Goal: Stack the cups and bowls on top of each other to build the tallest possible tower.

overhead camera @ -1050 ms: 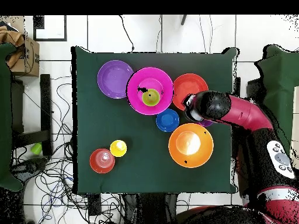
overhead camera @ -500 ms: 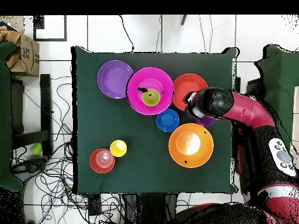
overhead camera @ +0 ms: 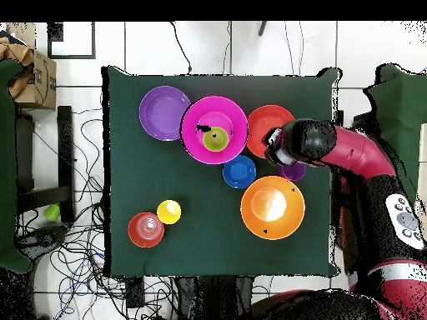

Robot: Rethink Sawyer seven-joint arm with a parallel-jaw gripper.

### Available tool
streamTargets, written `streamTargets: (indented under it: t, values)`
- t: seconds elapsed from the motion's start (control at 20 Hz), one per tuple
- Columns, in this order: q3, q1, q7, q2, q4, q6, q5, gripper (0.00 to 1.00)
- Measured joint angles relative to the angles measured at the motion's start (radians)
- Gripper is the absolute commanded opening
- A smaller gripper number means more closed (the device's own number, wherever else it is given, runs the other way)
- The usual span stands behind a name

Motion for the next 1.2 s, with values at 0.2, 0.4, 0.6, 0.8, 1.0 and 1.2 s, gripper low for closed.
streamTargets:
  t: [0.2, 0.4, 0.6, 0.8, 1.0, 1.2]
  values:
    - [0.026, -0.005, -0.024, 0.019, -0.048, 0.002, -0.005, 1.00]
    - [0.041, -0.010, -0.061, 0.044, -0.090, 0.002, -0.022, 1.00]
    - [0.062, -0.023, -0.126, 0.080, -0.137, 0.003, -0.044, 1.00]
    - [0.077, -0.037, -0.185, 0.114, -0.172, 0.003, -0.048, 1.00]
    - [0.078, -0.041, -0.224, 0.140, -0.201, 0.006, -0.048, 1.00]
    - [0.078, -0.041, -0.243, 0.165, -0.235, 0.018, -0.048, 1.00]
